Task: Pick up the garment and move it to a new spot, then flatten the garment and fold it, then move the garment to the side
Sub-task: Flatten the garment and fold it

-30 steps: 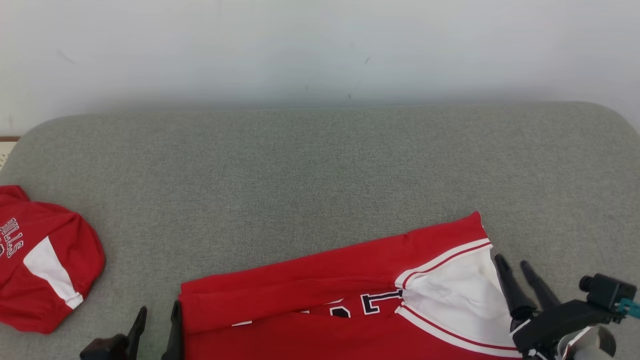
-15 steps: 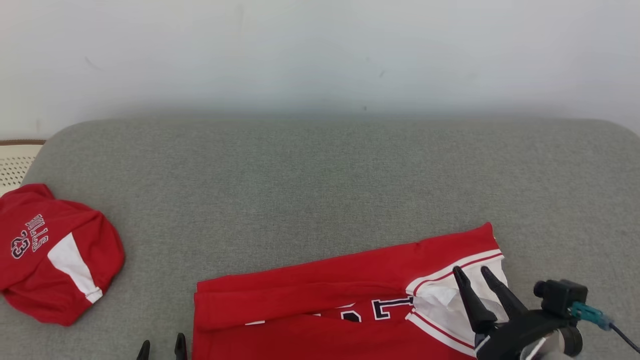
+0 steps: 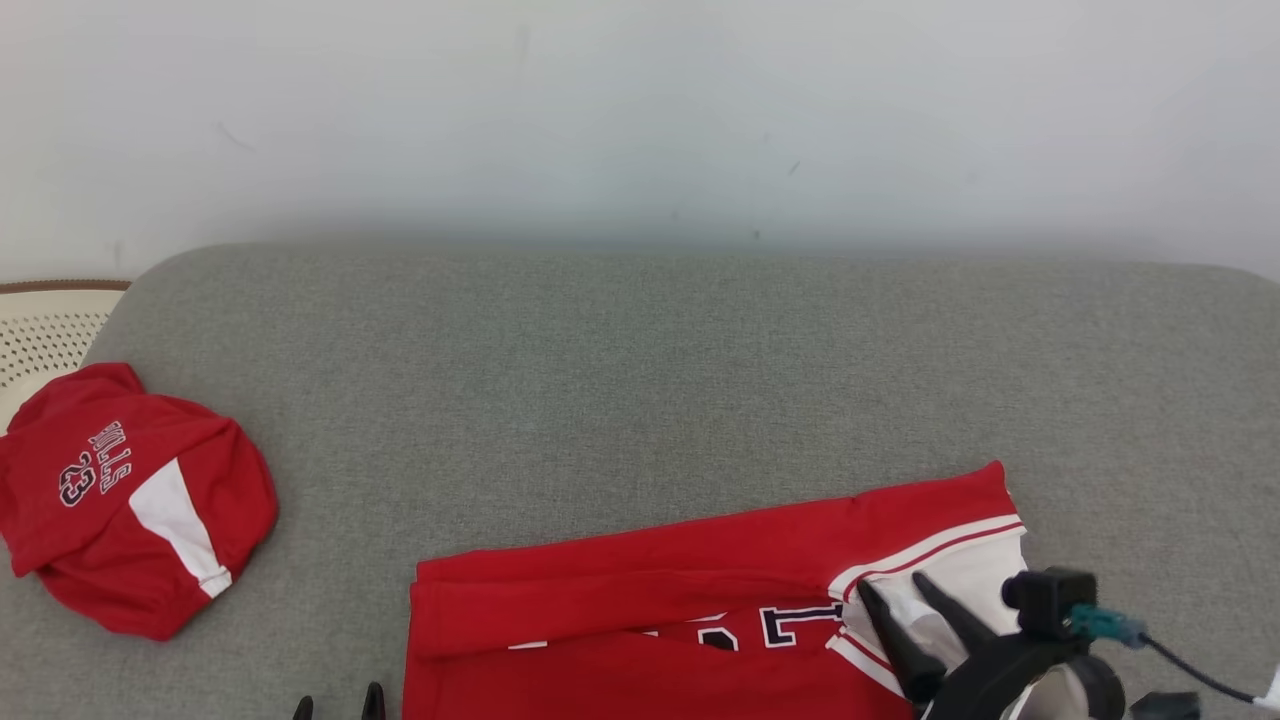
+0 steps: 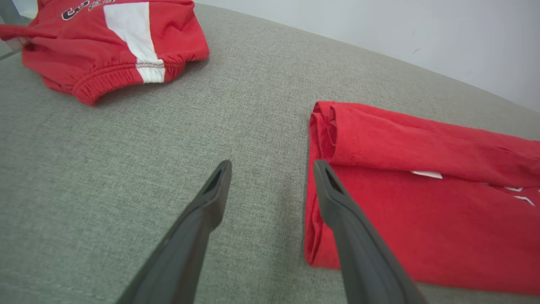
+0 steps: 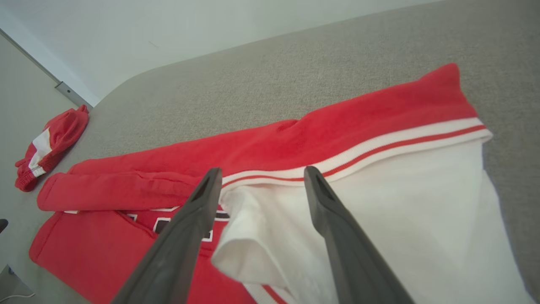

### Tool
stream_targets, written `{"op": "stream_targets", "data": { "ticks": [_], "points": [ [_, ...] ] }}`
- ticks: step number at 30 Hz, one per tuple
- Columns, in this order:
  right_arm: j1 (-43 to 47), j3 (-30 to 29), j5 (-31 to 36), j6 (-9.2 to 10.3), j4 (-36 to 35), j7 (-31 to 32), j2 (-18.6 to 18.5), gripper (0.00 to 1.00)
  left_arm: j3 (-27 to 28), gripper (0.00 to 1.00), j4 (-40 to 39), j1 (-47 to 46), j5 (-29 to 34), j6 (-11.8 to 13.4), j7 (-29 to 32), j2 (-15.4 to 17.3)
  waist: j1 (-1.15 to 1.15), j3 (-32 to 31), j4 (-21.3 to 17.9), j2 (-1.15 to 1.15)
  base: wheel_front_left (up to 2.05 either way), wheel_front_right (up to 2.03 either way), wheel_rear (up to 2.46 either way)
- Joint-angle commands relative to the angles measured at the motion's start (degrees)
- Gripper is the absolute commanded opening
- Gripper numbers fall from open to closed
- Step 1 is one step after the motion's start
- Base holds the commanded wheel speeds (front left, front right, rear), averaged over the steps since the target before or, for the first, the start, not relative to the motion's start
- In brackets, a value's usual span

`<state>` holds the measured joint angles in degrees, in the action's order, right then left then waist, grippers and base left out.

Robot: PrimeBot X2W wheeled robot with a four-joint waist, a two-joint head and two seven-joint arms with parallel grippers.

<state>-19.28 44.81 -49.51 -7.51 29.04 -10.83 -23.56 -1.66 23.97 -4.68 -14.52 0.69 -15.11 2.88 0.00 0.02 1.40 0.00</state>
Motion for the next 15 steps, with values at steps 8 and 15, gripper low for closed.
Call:
{"op": "stream_targets", "data": {
  "ticks": [8, 15],
  "points": [
    [3.9, 7.2, -3.9, 0.04, -2.5, 3.2, -1.6, 1.0, -0.3, 1.0, 0.5, 1.0, -0.5, 0.0, -0.1, 0.0, 0.0, -0.4, -1.5, 0.0, 0.0, 0.0, 0.0],
    [3.4, 6.9, -6.5, 0.04, -3.5, 1.2, -3.9, 1.0, -0.6, 1.0, 0.1, 1.0, -0.3, 0.3, -0.1, 0.0, 0.0, -0.2, -2.4, 0.0, 0.0, 0.0, 0.0]
  ]
}}
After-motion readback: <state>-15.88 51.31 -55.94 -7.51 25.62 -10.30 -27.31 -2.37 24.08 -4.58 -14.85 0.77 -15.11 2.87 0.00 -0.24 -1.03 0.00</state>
